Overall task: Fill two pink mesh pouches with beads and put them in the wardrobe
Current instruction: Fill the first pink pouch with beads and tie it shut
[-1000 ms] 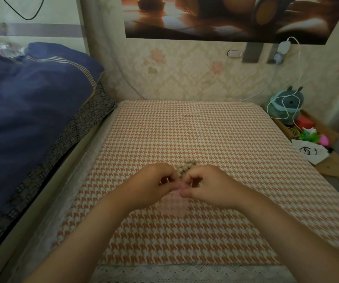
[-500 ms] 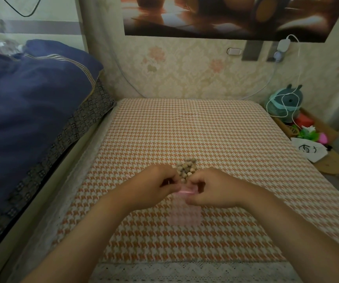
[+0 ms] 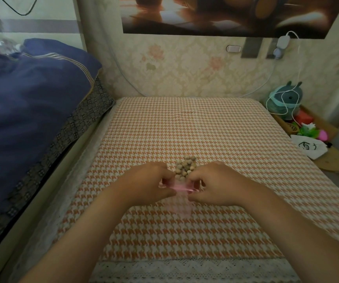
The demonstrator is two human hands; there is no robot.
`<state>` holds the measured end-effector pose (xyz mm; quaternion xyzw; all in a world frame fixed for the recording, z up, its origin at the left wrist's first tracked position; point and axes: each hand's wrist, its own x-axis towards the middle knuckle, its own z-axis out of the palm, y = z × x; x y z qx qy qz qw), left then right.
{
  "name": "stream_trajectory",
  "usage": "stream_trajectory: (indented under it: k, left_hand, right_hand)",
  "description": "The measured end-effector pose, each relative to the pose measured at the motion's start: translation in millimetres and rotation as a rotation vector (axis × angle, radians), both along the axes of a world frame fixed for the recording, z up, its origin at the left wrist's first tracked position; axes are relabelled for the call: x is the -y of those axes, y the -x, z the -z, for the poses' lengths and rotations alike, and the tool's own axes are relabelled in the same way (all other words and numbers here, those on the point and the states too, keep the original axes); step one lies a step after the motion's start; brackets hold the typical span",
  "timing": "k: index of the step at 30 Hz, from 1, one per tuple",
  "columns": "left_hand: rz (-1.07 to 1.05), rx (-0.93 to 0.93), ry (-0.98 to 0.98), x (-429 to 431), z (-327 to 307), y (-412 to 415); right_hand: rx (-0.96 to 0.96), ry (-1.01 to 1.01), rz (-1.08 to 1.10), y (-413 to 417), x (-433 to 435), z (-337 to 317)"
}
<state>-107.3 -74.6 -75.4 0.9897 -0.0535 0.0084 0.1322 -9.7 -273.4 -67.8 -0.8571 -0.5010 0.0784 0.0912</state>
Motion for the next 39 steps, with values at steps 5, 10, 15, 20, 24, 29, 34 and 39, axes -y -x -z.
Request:
stream_trajectory:
  k: [5, 10, 15, 20, 24, 29, 34, 39]
  left_hand:
    - [-0.028, 0.014, -0.031, 4.7, 0.6, -1.0]
    - [-0.104, -0.035, 0.143, 0.0, 2.2, 2.2]
    - [-0.306, 0.007, 0.373, 6.2, 0.5, 3.8]
    - [-0.445, 0.052, 0.437, -12.9, -13.3, 9.3]
    - [-0.505, 0.061, 0.434, -37.5, -19.8, 21.6]
    - [-0.460, 0.040, 0.379, -47.0, -19.9, 33.5]
    - [-0.454, 0.052, 0.389, -55.2, -26.1, 41.8]
    - [-0.438, 0.052, 0.383, -65.7, -29.2, 48.4]
  right_hand:
    - [0.100, -0.021, -0.042, 5.4, -7.3, -4.0]
    - [0.144, 0.036, -0.021, 8.4, -8.5, -11.7]
    - [0.165, 0.011, -0.066, 18.6, -21.5, -13.8]
    - [-0.201, -0.320, 0.089, 19.5, -34.7, -15.7]
    - [-0.235, -0.375, 0.240, 8.3, -49.0, -2.6]
    - [-0.296, -0.228, 0.301, 5.5, -83.2, 31.1]
    - [-0.368, -0.190, 0.322, 4.8, -123.4, 38.1]
    - [-0.472, -0.137, 0.318, 2.3, -137.6, 45.6]
